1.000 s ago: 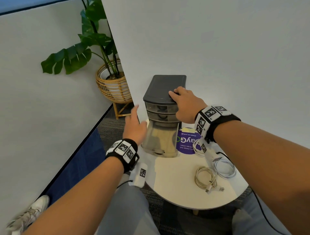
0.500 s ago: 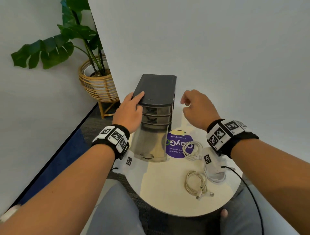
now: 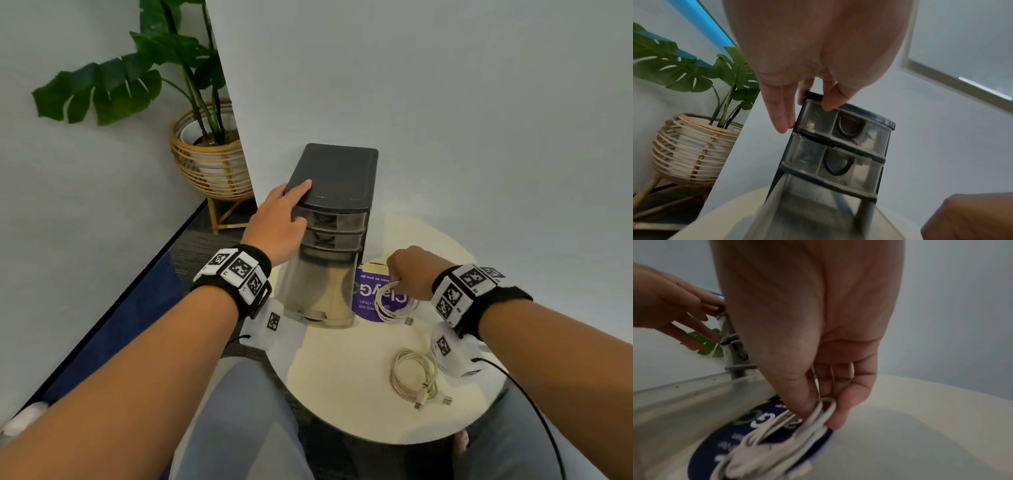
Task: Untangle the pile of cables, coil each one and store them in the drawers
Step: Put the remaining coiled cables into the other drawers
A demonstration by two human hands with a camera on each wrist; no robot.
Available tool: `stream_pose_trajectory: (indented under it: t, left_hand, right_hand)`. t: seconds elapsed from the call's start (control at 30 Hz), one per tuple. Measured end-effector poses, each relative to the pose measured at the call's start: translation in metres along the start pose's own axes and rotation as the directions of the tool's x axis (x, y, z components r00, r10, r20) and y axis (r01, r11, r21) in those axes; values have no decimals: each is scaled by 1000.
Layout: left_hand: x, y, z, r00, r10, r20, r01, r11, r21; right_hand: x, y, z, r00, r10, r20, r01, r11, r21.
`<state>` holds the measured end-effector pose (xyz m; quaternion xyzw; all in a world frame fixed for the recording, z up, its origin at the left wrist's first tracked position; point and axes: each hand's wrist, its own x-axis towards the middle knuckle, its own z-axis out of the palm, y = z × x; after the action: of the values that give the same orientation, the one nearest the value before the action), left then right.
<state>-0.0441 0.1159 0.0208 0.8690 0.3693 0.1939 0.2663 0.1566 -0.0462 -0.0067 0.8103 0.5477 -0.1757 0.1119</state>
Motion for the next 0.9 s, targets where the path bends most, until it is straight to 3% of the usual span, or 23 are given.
stream_pose_trajectory:
  t: [0.13,0.23,0.33,0.37,0.43,0.5,0.63,0.7,0.77,0.83,0.9]
  left_hand:
    - [-4,-10,-4,999,3,34,2,991,-137]
    - [-13,-9,-1,995,-42,-95,27,987,-159]
    - [-24,-2,-1,975,-48,-219,19,990,-137]
    - [-27,-1,0,981,-49,-186,24,990,-138]
    - [-32,3,4,997,-83,0,83,987,-136]
    - [-37,6,9,972,-136,190,164,976,-143]
    - [-40,3,12,944,-201,262,272,923,-272]
    - [-38,-1,13,918,-265,296,357,876,-325]
    - [-36,-4,14,896,-303,324,408,851,-332]
    - [-34,-6,14,890,-316,327,420,849,-320]
    - [-33,-8,16,892,-324,315,422,845,-329]
  right_hand:
    - [-1,2,-24,994,25,-102,-1,973,233]
    - [-4,-8,-39,990,37,-139,31,890,456]
    - [-4,-24,-43,983,60,-172,69,749,659]
    - [-3,-30,-42,985,62,-164,74,701,709]
    - [0,-38,-37,989,64,-131,62,627,776]
    - [4,-45,-31,991,78,-109,43,584,811]
    - [4,-54,-21,988,119,-99,26,500,865]
    - [2,-56,-15,979,119,-167,81,519,851]
    - [-1,-54,-10,942,71,-329,210,640,739]
    - [-6,-52,-8,887,-92,-453,352,771,531]
    - [-9,-52,-6,838,-288,-464,465,822,330]
